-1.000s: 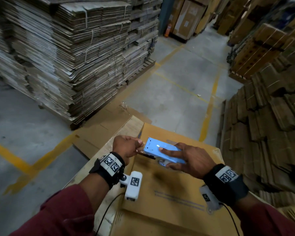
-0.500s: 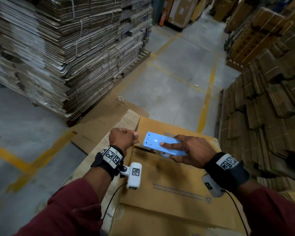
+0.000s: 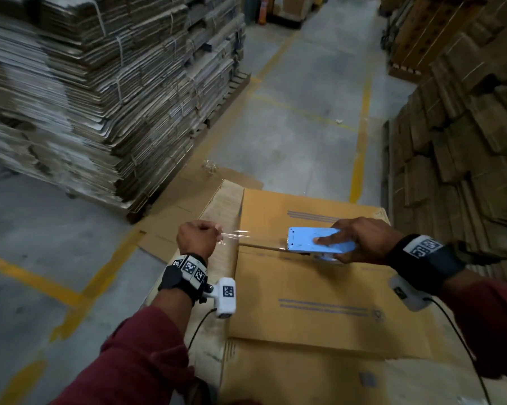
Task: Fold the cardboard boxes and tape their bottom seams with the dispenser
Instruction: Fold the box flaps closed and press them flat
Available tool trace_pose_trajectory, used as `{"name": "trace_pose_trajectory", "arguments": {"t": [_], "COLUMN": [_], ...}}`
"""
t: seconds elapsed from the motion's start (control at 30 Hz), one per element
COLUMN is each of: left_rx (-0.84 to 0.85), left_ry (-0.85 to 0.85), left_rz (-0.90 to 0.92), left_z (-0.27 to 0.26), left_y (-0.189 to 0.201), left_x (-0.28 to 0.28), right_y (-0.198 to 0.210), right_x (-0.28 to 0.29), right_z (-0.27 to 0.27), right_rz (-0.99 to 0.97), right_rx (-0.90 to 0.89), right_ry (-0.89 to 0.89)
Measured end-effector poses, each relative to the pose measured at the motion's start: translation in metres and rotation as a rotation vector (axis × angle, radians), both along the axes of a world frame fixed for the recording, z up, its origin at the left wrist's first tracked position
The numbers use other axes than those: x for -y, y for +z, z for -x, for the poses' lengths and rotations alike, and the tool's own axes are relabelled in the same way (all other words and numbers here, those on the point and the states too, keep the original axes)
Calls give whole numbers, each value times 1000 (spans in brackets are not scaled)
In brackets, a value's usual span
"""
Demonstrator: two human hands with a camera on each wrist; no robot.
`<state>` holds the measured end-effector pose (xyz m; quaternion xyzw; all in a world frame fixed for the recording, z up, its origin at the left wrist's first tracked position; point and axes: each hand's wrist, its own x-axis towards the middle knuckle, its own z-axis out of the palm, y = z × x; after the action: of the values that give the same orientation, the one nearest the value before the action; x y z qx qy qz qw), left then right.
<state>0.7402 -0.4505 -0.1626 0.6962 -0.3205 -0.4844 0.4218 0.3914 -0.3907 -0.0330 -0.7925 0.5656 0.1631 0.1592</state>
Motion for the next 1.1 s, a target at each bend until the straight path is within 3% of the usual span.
{"name": "trace_pose_trajectory", "arguments": {"t": [0.47,0.73,0.87,0.97,1.03,1.1], "left_rx": [26,-156,-209,-164,-99,-15], "left_ry": [-25,-104,-208,-267,-298,-339], "left_rz": [-17,-106,-162,-117,-99,-98], "left_z": [-11,0,3,9,8,9], "left_y": [-50,-108,-133,-144,-131,-126], "left_x": [-2,-5,-4,-4,-10,-14], "right_y": [-29,-30,-17,-34,-52,-70], "right_x": [17,27,22,10,-2,-16], "right_z": [-33,-71,-96,-129,-163,-190], "right_rz": [15,-105,-9,156,105,-7], "right_rx": [-199,-331,-389,-211,-17,65], "right_ry": [140,158,198,250,205,104]}}
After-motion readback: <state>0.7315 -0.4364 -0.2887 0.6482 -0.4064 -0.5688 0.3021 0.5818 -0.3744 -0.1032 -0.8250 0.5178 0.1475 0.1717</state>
